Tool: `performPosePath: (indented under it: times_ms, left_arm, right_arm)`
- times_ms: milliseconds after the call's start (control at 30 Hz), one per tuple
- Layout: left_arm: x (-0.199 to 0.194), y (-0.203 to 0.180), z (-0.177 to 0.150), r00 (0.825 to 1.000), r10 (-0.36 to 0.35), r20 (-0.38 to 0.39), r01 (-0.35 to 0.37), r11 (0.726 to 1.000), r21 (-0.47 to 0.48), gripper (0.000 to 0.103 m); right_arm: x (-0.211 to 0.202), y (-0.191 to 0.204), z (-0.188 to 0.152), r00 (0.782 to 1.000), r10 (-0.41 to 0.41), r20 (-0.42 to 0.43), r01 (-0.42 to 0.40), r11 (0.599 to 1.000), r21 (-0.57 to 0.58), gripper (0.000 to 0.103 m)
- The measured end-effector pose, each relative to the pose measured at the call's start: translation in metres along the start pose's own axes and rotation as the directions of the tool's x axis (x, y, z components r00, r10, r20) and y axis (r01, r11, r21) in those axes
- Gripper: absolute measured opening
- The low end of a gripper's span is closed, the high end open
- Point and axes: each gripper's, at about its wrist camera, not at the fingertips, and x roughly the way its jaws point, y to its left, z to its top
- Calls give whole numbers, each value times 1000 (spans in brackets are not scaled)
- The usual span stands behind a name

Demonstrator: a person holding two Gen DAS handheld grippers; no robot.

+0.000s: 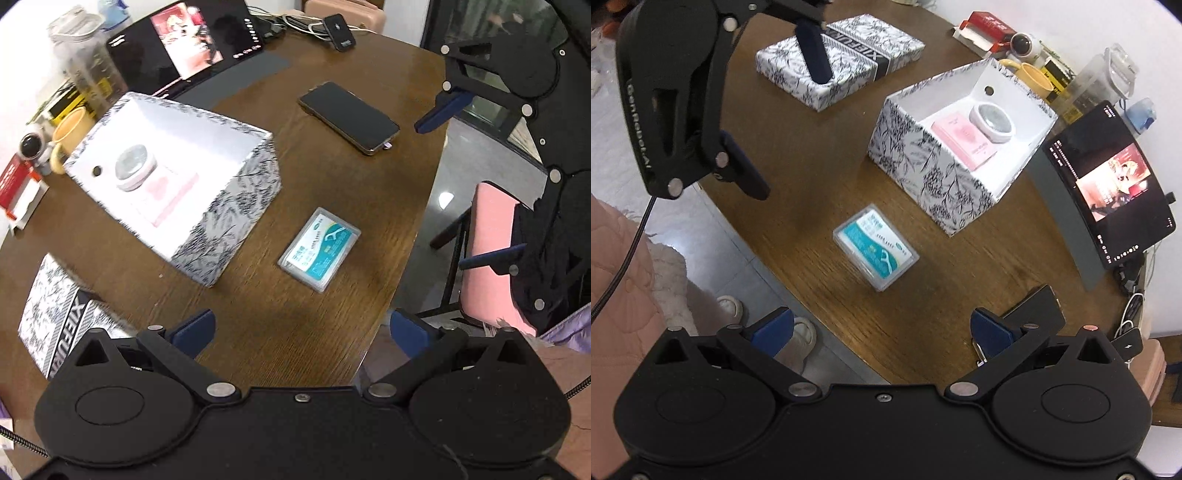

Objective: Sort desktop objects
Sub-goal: 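Move the left tool down to the clear blue-and-white floss pick box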

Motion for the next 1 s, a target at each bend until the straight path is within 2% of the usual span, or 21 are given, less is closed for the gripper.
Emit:
performPosePath:
  times_ms: [367,633,1000]
  left_arm:
    - [54,-22,18,999,-3,-44,8,995,101,102]
    - [94,-33,25,998,35,-54,-25,983,184,102]
    - [124,-37,33,999,37,-23,-30,971,236,100]
  right_arm:
    - [31,-4,-25,997,70,-28,-70,998,-1,103]
    - [54,1,-40,992,124,-23,-124,992,-19,103]
    - [71,-4,-46,986,165,9,-165,985,-47,103]
